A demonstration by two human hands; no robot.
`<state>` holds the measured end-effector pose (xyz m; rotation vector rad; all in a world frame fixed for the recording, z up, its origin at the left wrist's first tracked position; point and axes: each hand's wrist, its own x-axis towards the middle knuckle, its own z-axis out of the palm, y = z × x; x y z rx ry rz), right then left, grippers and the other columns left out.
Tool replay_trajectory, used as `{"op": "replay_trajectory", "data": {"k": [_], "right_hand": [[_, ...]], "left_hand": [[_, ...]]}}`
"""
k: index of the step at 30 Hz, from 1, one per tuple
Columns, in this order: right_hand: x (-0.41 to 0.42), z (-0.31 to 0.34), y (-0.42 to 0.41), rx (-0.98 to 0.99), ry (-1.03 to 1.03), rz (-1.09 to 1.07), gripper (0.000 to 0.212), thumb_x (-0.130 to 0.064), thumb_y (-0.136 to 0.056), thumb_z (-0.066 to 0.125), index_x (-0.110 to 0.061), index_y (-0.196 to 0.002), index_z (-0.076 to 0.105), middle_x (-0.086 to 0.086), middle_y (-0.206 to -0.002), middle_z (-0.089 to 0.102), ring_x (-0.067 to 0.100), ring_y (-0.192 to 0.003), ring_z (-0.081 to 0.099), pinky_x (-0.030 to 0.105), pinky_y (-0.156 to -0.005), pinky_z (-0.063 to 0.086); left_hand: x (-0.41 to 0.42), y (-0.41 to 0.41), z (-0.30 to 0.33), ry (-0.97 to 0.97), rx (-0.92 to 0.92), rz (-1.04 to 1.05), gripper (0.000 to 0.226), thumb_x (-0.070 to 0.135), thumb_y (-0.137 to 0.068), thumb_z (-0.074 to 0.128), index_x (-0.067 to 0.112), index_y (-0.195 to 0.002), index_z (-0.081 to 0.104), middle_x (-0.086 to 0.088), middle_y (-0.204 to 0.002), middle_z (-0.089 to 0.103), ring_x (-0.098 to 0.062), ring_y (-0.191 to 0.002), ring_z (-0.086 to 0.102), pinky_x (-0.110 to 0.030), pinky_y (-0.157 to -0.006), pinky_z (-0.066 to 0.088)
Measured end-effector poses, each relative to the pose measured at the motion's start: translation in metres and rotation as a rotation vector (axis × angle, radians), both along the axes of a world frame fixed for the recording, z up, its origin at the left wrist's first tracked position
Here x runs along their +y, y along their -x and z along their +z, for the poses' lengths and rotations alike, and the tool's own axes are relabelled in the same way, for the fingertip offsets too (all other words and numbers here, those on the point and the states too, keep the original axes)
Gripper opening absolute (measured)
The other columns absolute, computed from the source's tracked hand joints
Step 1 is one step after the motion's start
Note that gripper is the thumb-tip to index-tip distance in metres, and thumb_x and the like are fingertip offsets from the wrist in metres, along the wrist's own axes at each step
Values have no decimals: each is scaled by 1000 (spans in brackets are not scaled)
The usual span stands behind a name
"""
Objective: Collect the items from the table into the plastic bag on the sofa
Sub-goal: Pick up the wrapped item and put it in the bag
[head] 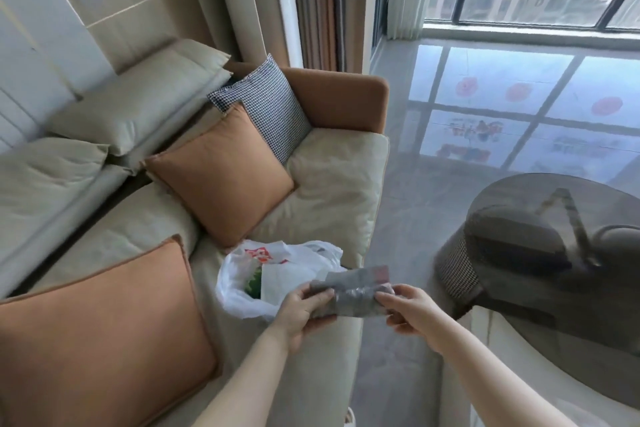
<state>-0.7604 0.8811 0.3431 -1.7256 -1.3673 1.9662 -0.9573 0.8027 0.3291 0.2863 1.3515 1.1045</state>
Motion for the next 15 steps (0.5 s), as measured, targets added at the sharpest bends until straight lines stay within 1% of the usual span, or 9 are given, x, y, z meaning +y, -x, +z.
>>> {"op": "replay_trajectory", "data": {"k": [3,4,5,6,7,8,11,13,15], "right_hand": [[13,-15,43,-54,32,-9,21,-33,-87,64,-12,-88,60,3,-65,58,10,-42,48,16,-41,38],[17,-20,56,-66,44,-25,22,-33,-87,64,-13,-84,58,4,-62,57,11,-38,45,15,-40,36],[20,-25,69,-75,54,-40,24,-34,-87,64,-12,-81,56,4,-59,55,11,-35,42,15,-38,34],[24,-30,82,-78,61,-48,26,-36,-87,63,-12,-80,56,4,-56,53,11,-33,39,14,-38,32],[27,-34,94,-80,63,-47,28,-39,-87,63,-12,-79,56,4,-54,51,12,-33,38,14,-37,32],[29,-39,107,-80,62,-43,30,-41,-87,61,-13,-80,58,4,-54,50,12,-33,39,15,-38,32],[34,-53,139,-80,48,-6,25,-40,-91,56,-16,-94,61,5,-65,56,15,-44,49,19,-44,40],[37,-62,154,-87,54,20,20,-33,-91,57,-18,-105,56,5,-73,59,16,-53,54,22,-51,43],[40,-71,165,-120,60,72,24,-24,-91,58,-15,-113,55,3,-78,60,15,-58,57,24,-55,45]], "left_hand": [[0,38,-5,-25,-33,3,33,-4,-84,65,8,-114,60,-11,-113,62,-29,-102,63,-46,-90,54],[0,50,-6,-21,-28,-6,35,-7,-83,65,8,-114,60,-11,-113,62,-29,-98,65,-45,-87,57],[0,62,-8,-7,-5,-17,33,-8,-83,64,7,-112,61,-12,-111,62,-26,-92,66,-40,-79,60],[0,73,-10,15,33,-21,29,-8,-83,64,7,-108,62,-12,-109,61,-24,-87,66,-34,-69,61],[0,84,-14,38,71,-10,24,-7,-83,64,7,-102,63,-12,-107,60,-22,-84,65,-30,-62,60],[2,94,-19,63,108,12,19,-4,-84,65,9,-97,64,-12,-106,61,-21,-84,65,-29,-60,60],[9,125,-38,147,205,126,10,2,-84,68,11,-89,65,-11,-100,61,-20,-82,63,-29,-62,59],[15,142,-49,205,245,228,10,3,-84,68,10,-86,63,-9,-94,61,-20,-79,62,-31,-64,59],[23,156,-60,251,271,318,12,2,-84,68,11,-83,60,-7,-89,60,-22,-77,61,-35,-67,57]]}}
